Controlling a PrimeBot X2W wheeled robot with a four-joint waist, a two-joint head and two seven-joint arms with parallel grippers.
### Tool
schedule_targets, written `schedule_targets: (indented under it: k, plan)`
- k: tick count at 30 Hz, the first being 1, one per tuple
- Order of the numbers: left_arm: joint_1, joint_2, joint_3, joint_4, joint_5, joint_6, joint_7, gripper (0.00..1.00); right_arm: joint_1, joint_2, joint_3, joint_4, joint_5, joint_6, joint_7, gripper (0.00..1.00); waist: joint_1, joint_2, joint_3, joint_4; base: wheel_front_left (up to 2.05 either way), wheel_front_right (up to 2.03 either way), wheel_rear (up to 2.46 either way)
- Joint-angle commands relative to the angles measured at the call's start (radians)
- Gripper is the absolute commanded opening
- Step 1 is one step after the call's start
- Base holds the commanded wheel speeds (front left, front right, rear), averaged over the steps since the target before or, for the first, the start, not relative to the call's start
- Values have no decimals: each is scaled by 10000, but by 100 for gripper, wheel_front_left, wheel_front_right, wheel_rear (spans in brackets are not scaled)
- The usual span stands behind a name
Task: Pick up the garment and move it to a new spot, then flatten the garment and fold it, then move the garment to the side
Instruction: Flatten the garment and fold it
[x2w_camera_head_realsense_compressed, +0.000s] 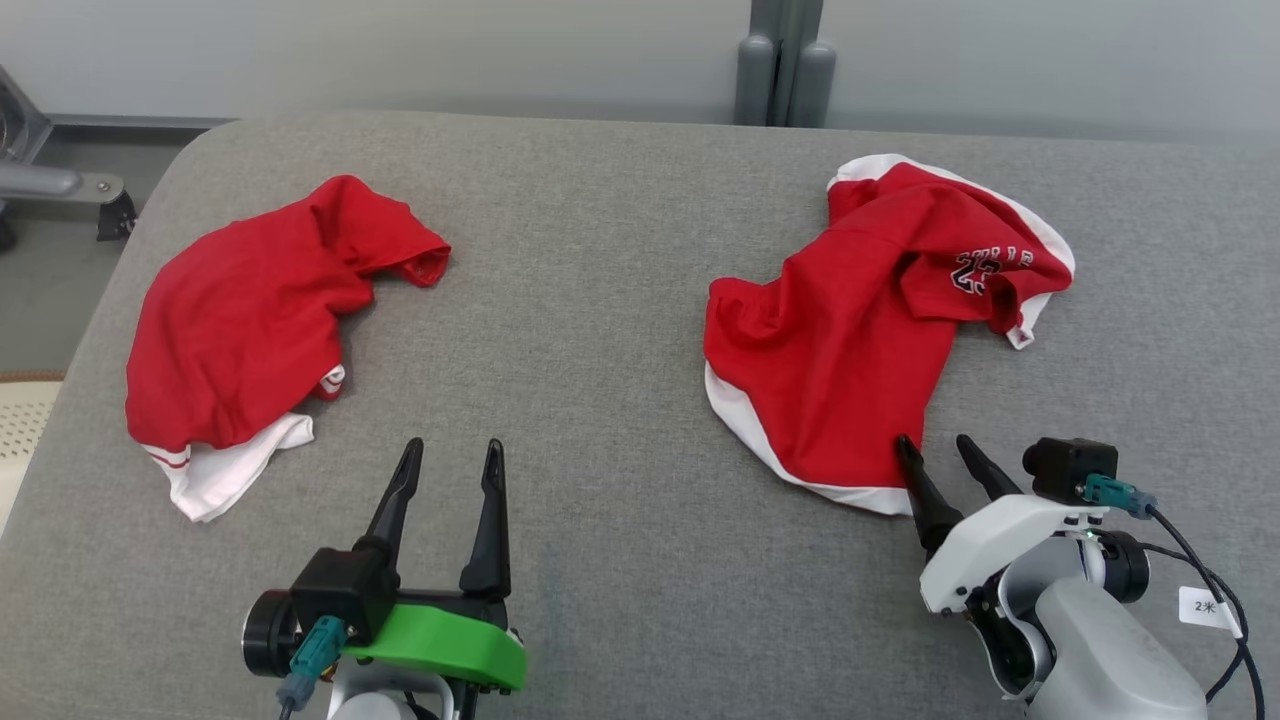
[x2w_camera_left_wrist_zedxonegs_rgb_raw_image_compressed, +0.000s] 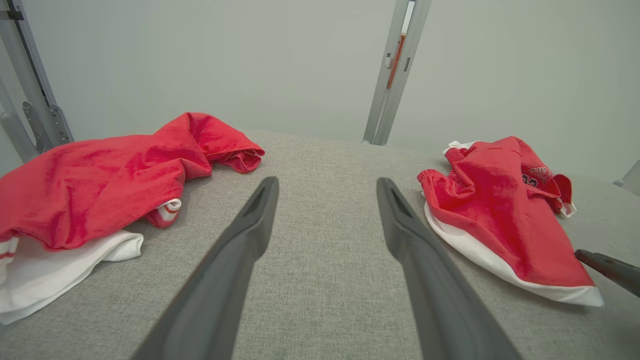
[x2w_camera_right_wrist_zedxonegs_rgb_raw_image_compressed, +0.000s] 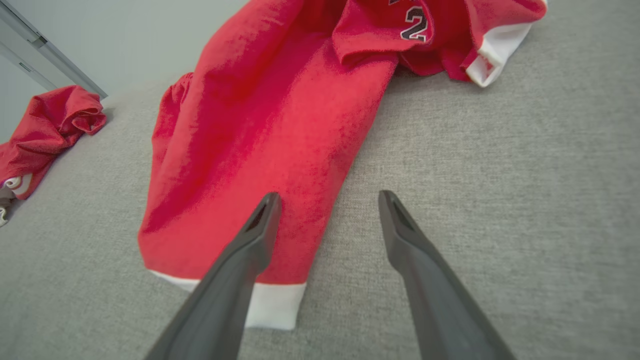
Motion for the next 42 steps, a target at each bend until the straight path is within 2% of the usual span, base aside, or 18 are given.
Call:
schedule_targets:
  k: [1, 4, 5, 6, 8, 9, 14, 21, 27, 31, 36, 42]
  plan:
    - [-162, 17, -36, 33, -46, 80, 5, 100, -194, -90, 109, 190, 105, 1, -6, 100, 0, 0, 243, 282, 0, 0, 0]
    - [-215, 17, -99, 27, -89, 122, 5, 100, -405, -96, 348, 578, 430, 1, 7, 100, 0, 0, 273, 334, 0, 0, 0]
    - [-219, 17, -116, 28, -112, 152, 5, 100, -486, -91, 436, 672, 591, 1, 13, 94, 0, 0, 278, 337, 0, 0, 0]
    - [-214, 17, -132, 34, -130, 167, 5, 100, -543, -105, 538, 770, 731, 1, 30, 69, 0, 0, 277, 330, 0, 0, 0]
    - [-199, 17, -158, 56, -134, 176, 5, 100, -612, -143, 785, 917, 950, 1, 74, 9, 0, 0, 261, 301, 0, 0, 0]
    - [-197, 17, -164, 61, -138, 181, 5, 100, -642, -171, 896, 970, 1038, 1, 53, 0, 0, 0, 252, 282, 0, 0, 0]
    - [-135, 18, -80, 116, -181, 209, 5, 100, -826, -506, 1225, 1240, 1120, 1, -353, 0, 0, 0, 10, 54, 0, 0, 0]
    - [204, 18, 2, 193, -383, 115, 5, 100, -817, -1230, 1270, 1336, 145, 1, -611, 0, 0, 0, -574, -496, 0, 0, 0]
    - [464, 18, -173, 200, -577, 133, 5, 100, -612, -2159, 596, 1281, -1439, -1, -658, 0, 0, 0, -1053, -818, 0, 0, 0]
    - [557, 19, -297, 161, -606, 150, 5, 100, -606, -2504, -376, 1178, -2874, 1, -640, 0, 0, 0, -1127, -836, 0, 0, 0]
    - [474, 19, -425, 145, -626, 138, 5, 100, -458, -2162, -1357, 688, -4608, 1, -230, 0, 0, 0, -841, -632, 0, 0, 0]
    - [204, 21, -572, 256, -534, 118, 5, 100, -457, -1492, -1699, 568, -6088, -1, 387, 0, 0, 0, -396, -322, 0, 0, 0]
